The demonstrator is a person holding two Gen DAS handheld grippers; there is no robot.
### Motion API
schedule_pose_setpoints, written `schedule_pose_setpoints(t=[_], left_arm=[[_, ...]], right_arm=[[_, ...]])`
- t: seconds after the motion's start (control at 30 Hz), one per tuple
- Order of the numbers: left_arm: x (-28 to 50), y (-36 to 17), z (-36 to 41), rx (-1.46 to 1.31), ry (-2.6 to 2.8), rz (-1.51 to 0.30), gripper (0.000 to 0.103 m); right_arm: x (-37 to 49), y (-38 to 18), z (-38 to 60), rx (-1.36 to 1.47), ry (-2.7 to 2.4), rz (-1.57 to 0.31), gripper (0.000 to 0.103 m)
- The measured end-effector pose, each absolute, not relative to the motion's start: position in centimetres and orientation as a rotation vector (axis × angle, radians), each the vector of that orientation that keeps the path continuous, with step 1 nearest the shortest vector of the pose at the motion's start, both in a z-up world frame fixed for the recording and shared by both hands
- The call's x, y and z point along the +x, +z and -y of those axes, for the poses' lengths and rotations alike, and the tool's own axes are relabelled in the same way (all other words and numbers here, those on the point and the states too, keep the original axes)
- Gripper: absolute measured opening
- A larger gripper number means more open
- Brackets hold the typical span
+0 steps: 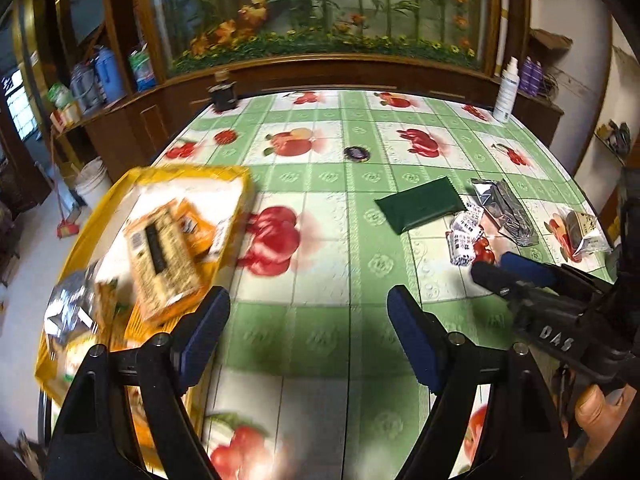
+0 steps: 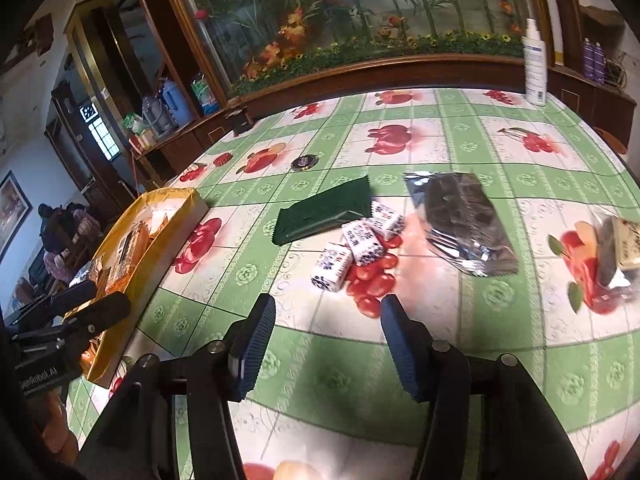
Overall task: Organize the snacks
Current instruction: 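Grasp the dark green pack with left gripper while right grasps a white milk candy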
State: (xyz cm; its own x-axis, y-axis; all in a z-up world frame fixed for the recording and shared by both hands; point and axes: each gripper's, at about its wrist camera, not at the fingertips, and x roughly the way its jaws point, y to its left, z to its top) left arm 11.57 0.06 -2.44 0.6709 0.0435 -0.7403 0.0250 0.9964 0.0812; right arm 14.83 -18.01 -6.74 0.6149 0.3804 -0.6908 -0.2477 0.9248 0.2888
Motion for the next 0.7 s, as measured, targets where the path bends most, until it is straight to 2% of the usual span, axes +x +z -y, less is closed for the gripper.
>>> schedule_pose_setpoints(t=[0.17, 0.2, 0.23, 0.3, 0.7], left_arm=[[15.7, -2.9, 1.9, 0.192, -0.078, -0.848, 0.081], [16.3, -3.1, 2.3, 0.211, -0.092, -0.853, 0.081], [17.1, -3.3, 2.7, 0.233, -0.112, -0.860, 0.081], [18.3, -3.8, 3.7, 0.279, -0.151, -0.874, 0.081], [22.2, -5.9, 9.4, 0.533, -0.348, -0.854, 0.081]], right_arm=[[17.2, -7.7, 15.7, 0.125, 0.368, -0.878, 0.048], [17.5, -8.0, 15.4, 0.116, 0.358, -0.889, 0.045], [17.9, -8.4, 15.3, 0.107, 0.343, -0.900, 0.041], [18.1, -8.6, 15.5, 0.077, 0.311, -0.901, 0.021], [17.9, -8.7, 19.0, 0.108, 0.303, -0.901, 0.020]])
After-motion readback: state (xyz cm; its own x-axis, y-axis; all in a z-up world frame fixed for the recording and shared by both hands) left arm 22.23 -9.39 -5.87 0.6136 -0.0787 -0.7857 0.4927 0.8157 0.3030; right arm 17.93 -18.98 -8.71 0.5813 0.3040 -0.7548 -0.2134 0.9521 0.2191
